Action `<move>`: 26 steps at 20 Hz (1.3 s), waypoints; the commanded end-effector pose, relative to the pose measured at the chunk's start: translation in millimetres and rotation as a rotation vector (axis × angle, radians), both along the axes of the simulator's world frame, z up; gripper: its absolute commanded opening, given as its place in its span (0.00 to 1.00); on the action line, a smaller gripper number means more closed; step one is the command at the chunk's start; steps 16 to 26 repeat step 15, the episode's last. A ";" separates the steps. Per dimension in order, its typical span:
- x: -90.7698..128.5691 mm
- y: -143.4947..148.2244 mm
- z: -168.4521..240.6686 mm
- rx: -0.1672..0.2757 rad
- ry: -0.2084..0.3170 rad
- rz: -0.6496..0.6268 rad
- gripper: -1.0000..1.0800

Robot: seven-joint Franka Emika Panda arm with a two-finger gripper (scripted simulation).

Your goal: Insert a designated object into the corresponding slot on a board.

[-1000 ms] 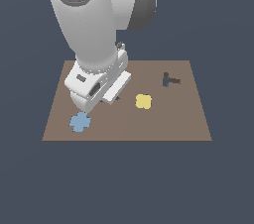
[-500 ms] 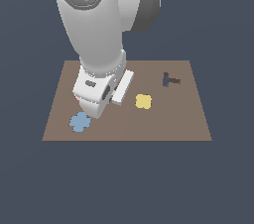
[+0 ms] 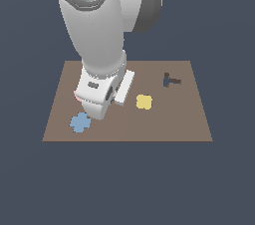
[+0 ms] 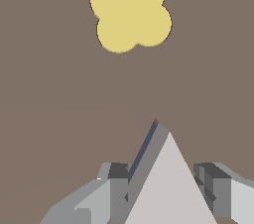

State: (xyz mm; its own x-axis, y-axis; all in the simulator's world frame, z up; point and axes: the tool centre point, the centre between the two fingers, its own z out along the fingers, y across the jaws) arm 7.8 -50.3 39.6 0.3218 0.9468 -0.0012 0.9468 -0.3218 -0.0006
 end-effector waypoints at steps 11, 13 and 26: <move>-0.1 -0.1 -9.3 -0.001 0.000 0.002 0.96; -0.1 -0.1 -9.3 -0.001 0.000 0.002 0.96; -0.1 -0.1 -9.3 -0.001 0.000 0.002 0.96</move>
